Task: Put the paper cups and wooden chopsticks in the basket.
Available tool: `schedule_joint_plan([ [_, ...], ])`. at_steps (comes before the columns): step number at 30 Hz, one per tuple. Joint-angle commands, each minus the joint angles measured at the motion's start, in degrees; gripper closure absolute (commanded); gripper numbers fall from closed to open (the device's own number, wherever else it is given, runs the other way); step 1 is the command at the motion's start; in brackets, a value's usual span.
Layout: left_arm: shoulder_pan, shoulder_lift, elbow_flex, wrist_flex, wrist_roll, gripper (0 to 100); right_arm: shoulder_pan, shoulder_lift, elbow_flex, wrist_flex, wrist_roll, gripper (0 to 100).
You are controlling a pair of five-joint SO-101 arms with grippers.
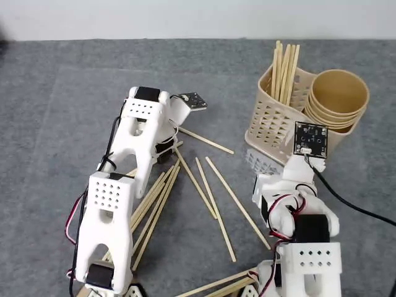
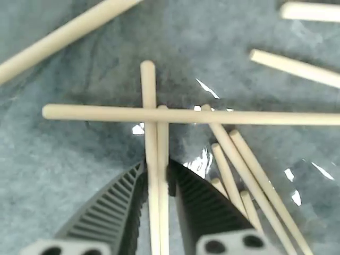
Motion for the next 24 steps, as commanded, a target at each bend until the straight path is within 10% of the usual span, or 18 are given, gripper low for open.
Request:
schedule_joint_plan([
  [1, -1.05, 0.0, 0.22, 1.14, -0.18, 99, 0.84, -1.01, -0.18, -0.4, -0.44, 99.1],
  [24, -6.33, -31.38, 20.88, 1.05, -4.04, 99, 0.84, -1.01, -0.18, -0.4, -0.44, 99.1],
])
